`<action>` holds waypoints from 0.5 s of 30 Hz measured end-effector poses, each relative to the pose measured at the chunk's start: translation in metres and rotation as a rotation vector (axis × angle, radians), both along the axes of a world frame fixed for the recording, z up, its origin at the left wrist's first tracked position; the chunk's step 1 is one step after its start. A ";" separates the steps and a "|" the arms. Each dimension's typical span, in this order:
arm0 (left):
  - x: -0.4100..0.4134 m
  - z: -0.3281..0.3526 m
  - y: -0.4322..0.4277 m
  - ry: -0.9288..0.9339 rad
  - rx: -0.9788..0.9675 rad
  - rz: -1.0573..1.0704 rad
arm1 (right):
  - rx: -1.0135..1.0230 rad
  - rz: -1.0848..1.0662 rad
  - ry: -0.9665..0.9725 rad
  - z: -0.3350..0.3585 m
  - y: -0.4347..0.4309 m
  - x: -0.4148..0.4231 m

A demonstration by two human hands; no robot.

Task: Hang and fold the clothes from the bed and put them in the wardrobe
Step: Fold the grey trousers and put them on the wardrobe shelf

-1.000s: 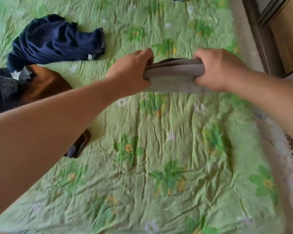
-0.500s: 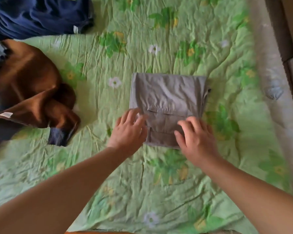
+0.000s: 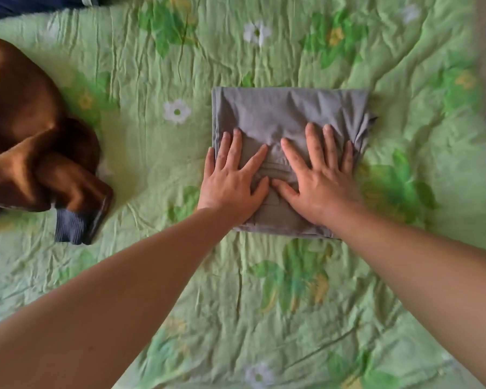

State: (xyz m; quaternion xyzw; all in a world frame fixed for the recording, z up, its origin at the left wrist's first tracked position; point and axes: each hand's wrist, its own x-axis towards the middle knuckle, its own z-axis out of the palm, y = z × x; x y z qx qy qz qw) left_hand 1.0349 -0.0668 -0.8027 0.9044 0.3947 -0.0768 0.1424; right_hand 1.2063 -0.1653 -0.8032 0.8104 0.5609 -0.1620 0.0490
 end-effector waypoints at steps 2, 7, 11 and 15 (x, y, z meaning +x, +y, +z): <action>0.003 0.015 0.002 -0.011 -0.018 0.037 | 0.085 -0.008 0.042 0.014 -0.002 0.007; 0.026 0.016 0.032 -0.046 0.105 0.014 | 0.198 0.049 -0.074 0.020 0.015 0.035; 0.033 -0.018 0.049 -0.035 0.122 0.049 | 0.165 -0.017 -0.069 -0.017 0.029 0.040; 0.036 -0.012 0.053 -0.003 0.069 0.021 | 0.090 -0.035 -0.028 -0.016 0.033 0.044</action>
